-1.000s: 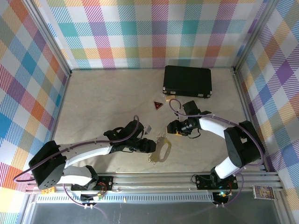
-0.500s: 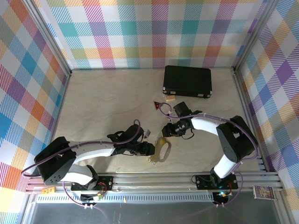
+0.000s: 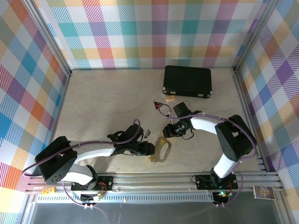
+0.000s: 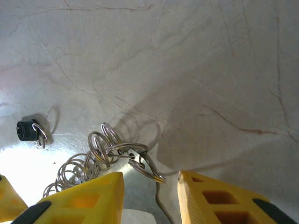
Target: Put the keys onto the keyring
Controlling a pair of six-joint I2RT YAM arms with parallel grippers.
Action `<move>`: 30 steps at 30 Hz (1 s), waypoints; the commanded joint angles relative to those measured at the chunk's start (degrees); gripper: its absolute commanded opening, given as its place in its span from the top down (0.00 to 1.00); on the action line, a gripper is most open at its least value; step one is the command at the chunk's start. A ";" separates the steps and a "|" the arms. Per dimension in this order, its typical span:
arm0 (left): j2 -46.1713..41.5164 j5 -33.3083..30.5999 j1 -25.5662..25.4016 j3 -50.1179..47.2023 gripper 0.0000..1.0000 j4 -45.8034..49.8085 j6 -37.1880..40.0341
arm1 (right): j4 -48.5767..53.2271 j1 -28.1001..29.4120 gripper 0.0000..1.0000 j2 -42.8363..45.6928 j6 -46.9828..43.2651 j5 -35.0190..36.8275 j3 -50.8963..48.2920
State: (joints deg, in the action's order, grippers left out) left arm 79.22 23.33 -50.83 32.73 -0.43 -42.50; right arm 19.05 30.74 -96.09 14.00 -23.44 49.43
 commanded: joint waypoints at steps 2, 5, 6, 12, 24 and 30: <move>1.57 1.18 0.60 -1.18 0.65 -2.07 -0.58 | -0.23 0.46 0.65 -1.26 -2.04 -1.34 1.11; 2.56 1.34 0.75 -1.52 0.66 -2.92 -0.68 | -0.84 0.49 0.67 -1.23 -2.11 -2.01 0.91; 2.91 1.41 0.82 -1.68 0.67 -3.31 -0.81 | -1.10 0.46 0.67 -1.28 -2.23 -2.32 0.72; 4.54 1.59 0.99 -2.71 0.68 -5.40 -1.36 | -2.08 0.94 0.69 -1.18 -3.14 -3.71 0.11; 5.60 1.89 1.43 -3.99 0.70 -7.66 -2.16 | -0.97 1.51 0.74 -0.60 -5.12 -2.74 -0.30; 5.93 2.13 1.43 -4.08 0.71 -8.23 -2.42 | 1.22 3.03 0.74 -0.32 -7.15 0.53 0.96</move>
State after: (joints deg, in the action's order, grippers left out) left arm 84.09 24.62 -50.04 29.34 -7.66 -44.16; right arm 18.33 32.80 -96.84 9.32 -24.32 49.41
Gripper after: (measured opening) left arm 0.294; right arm 0.261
